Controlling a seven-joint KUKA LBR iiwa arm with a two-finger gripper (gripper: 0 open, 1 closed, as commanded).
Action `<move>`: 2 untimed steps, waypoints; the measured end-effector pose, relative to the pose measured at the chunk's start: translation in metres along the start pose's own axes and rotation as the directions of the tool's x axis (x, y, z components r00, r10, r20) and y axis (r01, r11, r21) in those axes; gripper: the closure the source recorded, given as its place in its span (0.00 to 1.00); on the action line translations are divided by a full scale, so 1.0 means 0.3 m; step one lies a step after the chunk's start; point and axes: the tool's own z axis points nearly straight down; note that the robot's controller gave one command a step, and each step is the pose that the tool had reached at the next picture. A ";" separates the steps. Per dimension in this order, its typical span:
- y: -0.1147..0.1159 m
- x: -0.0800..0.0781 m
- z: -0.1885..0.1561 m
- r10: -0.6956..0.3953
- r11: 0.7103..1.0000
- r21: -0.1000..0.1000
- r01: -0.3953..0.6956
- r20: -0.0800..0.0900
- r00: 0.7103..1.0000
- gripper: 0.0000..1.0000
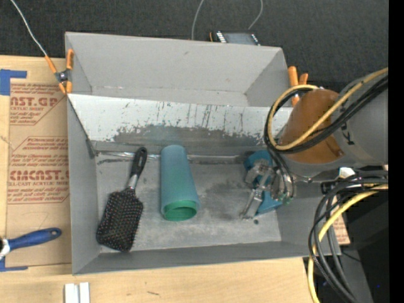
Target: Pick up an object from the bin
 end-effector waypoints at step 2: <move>0.195 0.049 0.119 -0.179 0.984 0.000 0.179 -0.005 0.984 1.00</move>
Offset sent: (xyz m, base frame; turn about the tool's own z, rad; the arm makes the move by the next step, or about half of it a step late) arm 0.0000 0.0000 0.0000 0.0000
